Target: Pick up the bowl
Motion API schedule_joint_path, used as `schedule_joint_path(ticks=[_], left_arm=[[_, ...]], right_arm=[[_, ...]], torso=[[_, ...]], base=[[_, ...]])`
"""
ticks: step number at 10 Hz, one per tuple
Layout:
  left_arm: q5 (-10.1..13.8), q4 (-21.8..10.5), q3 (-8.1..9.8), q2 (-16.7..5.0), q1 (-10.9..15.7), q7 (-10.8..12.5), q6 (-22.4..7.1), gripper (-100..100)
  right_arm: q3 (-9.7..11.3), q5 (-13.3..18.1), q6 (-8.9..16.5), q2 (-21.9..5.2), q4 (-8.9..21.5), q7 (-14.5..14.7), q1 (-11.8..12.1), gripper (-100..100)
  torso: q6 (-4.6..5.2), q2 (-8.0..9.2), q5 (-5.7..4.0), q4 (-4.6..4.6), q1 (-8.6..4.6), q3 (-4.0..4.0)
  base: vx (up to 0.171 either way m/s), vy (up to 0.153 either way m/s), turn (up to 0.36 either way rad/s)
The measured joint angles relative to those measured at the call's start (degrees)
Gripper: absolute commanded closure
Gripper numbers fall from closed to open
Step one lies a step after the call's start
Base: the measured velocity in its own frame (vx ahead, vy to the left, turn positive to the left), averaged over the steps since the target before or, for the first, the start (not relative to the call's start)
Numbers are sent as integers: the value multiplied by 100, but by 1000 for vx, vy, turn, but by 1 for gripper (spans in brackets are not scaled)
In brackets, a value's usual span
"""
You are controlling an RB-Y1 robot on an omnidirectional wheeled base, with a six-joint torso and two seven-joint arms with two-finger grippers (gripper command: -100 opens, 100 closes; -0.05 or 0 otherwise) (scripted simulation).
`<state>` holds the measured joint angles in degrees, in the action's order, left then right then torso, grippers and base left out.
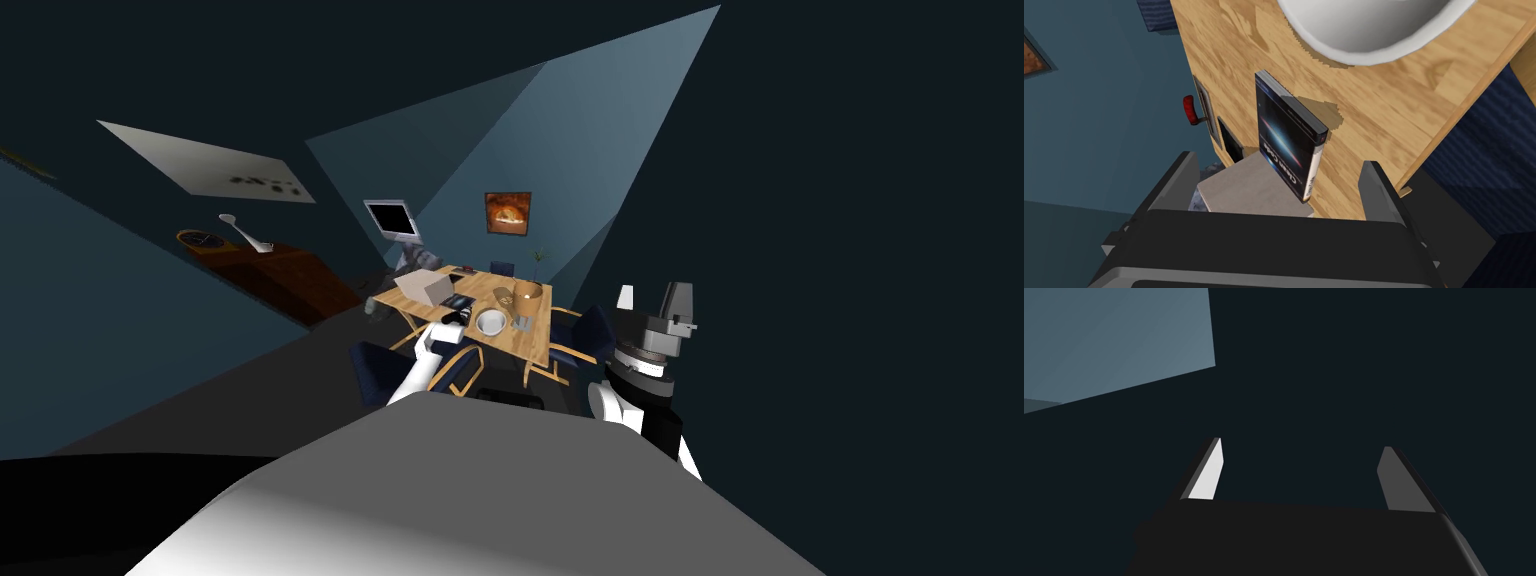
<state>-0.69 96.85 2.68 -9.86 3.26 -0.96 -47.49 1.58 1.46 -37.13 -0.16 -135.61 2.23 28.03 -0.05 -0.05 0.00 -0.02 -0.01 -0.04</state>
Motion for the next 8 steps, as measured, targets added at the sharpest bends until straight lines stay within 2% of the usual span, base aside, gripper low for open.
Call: schedule_joint_path(ticks=[8], left_arm=[[-31,-566,40,116,485,59,-1120,-100]], right_arm=[[0,0,0,0,0,0,0,0]], torso=[[-1,1,0,0,-1,1]], base=[[14,3,-41]])
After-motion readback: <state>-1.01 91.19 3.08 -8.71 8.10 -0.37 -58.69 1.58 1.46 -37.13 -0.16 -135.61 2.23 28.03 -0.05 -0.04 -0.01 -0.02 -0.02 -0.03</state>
